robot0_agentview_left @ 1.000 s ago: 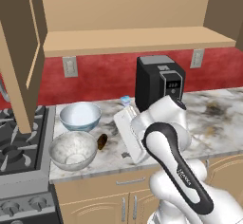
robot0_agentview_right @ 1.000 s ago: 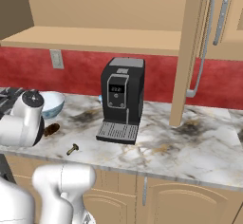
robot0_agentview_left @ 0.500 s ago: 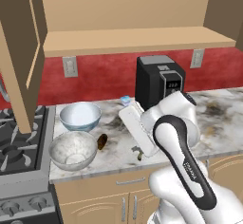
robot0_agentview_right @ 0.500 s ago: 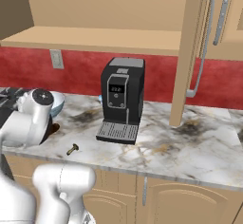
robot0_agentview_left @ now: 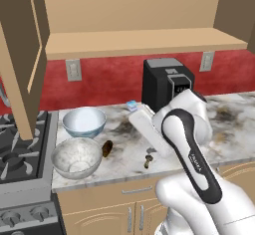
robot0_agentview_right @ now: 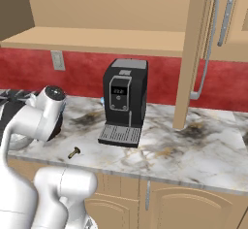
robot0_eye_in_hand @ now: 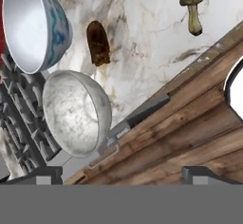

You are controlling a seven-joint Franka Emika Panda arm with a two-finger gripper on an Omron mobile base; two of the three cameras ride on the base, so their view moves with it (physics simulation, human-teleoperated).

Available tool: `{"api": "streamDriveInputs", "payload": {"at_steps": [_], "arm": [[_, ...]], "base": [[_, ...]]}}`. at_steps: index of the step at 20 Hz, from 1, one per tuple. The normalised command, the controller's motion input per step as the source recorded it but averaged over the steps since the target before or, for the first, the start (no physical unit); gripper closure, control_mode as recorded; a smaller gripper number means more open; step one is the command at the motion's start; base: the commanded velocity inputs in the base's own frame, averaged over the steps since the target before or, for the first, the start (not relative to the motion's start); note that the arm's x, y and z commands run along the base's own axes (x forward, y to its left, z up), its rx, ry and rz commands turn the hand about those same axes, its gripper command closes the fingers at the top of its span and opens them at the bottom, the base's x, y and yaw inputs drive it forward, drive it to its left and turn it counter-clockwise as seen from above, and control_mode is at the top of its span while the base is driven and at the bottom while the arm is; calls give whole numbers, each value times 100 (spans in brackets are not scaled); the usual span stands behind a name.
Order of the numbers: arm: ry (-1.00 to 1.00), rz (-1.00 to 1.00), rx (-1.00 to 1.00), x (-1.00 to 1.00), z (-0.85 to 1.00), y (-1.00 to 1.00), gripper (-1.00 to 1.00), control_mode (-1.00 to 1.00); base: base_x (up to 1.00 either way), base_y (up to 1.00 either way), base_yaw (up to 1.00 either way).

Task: Pick both bowls and place them on the counter. Then place the sweet potato in one bowl and place the mushroom in the other bowl.

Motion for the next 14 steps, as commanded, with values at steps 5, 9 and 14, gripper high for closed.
{"api": "streamDriveInputs", "payload": {"at_steps": [5, 9, 14], "arm": [[-3, 3, -1, 42, -13, -11, -100, -100], [-16, 2, 0, 25, -36, -1, -100, -100], [-24, 0, -1, 35, -37, 1, -100, -100]], "base": [[0, 0, 0], [0, 0, 0], [0, 0, 0]]}}
